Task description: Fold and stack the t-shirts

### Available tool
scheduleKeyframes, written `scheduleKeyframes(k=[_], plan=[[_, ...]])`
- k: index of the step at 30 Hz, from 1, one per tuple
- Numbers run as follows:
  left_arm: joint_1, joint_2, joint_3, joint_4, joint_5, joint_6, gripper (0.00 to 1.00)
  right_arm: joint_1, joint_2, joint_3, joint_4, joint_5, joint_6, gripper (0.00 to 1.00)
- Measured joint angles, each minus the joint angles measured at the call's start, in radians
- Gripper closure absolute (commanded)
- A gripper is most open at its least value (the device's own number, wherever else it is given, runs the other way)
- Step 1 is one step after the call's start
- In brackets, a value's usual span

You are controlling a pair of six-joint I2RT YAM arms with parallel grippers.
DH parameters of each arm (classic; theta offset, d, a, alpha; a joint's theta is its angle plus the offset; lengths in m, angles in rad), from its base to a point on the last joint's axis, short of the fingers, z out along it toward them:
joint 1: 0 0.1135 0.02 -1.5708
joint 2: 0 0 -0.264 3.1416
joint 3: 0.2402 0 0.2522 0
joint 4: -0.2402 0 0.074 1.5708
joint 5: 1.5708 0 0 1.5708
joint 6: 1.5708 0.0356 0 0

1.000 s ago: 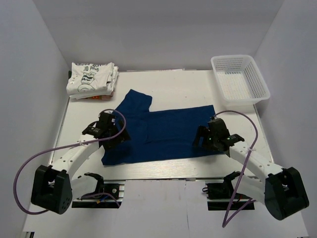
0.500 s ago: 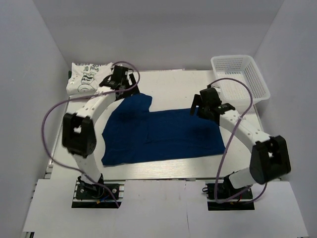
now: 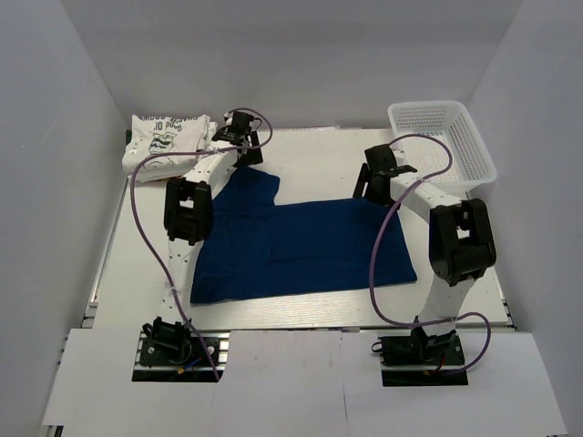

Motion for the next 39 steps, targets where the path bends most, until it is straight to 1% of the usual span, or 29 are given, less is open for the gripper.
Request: scheduleKeyframes(k=[3,6,7,8,10,11,14,15,17,19,20,21,22,23,27,28,29,31,32,34,35,36,37,39], plan=[[0.007,-0.002,-0.026,0.05,0.005,0.018,0.0,-0.011,0.02,0.005,0.0,0.003,0.001,0.1],[0.013,0.016,-0.006,0.057,0.008,0.031,0.0,-0.019,0.045,0.015,0.0,0.004,0.004,0.1],[0.015,0.027,0.008,0.062,0.01,0.033,0.03,-0.024,0.056,0.022,0.0,0.004,0.007,0.1],[0.015,0.037,0.02,0.067,0.013,0.035,0.09,-0.028,0.066,0.028,0.0,0.004,0.011,0.1],[0.015,0.051,0.021,0.082,0.029,0.043,0.15,-0.036,0.085,0.04,-0.001,0.008,0.019,0.1],[0.015,0.052,0.004,0.093,0.041,0.047,0.24,-0.042,0.093,0.045,-0.001,0.01,0.03,0.1],[0.015,0.034,-0.05,0.137,0.042,0.066,0.36,-0.053,0.101,0.048,-0.001,0.02,0.056,0.1],[0.015,0.021,-0.075,0.152,0.046,0.066,0.36,-0.056,0.105,0.052,0.0,0.026,0.07,0.1],[0.013,-0.008,-0.127,0.172,0.057,0.067,0.4,-0.061,0.121,0.069,0.002,0.032,0.101,0.1],[0.01,-0.023,-0.15,0.171,0.053,0.065,0.5,-0.063,0.146,0.098,0.003,0.035,0.128,0.1],[0.006,-0.026,-0.157,0.172,0.05,0.064,0.56,-0.063,0.161,0.114,0.005,0.037,0.14,0.1],[0.003,-0.029,-0.164,0.176,0.048,0.068,0.78,-0.063,0.177,0.131,0.005,0.042,0.153,0.1],[0.0,-0.032,-0.169,0.18,0.048,0.063,0.93,-0.063,0.195,0.145,0.008,0.047,0.164,0.1],[-0.003,-0.035,-0.174,0.182,0.049,0.061,1.0,-0.063,0.208,0.157,0.009,0.052,0.174,0.1],[-0.014,-0.036,-0.174,0.18,0.04,0.065,1.0,-0.057,0.256,0.198,0.007,0.076,0.19,0.1],[-0.014,-0.037,-0.175,0.182,0.038,0.066,1.0,-0.055,0.257,0.2,0.008,0.079,0.195,0.16],[-0.015,-0.042,-0.187,0.19,0.037,0.066,1.0,-0.055,0.257,0.2,0.008,0.081,0.197,0.19],[-0.015,-0.073,-0.237,0.216,0.037,0.069,1.0,-0.056,0.257,0.2,0.007,0.082,0.199,0.29],[-0.015,-0.097,-0.281,0.234,0.041,0.071,1.0,-0.056,0.257,0.2,0.008,0.083,0.199,0.39],[-0.015,-0.163,-0.388,0.266,0.056,0.074,1.0,-0.056,0.257,0.2,0.007,0.082,0.196,0.51],[-0.015,-0.194,-0.43,0.275,0.065,0.075,1.0,-0.056,0.257,0.2,0.007,0.082,0.196,0.6],[-0.016,-0.232,-0.486,0.299,0.075,0.076,1.0,-0.056,0.257,0.2,0.006,0.082,0.195,0.66],[-0.016,-0.271,-0.542,0.323,0.084,0.077,1.0,-0.056,0.258,0.199,0.006,0.082,0.196,0.75],[-0.019,-0.35,-0.638,0.361,0.097,0.079,1.0,-0.056,0.258,0.194,0.005,0.083,0.194,0.84]])
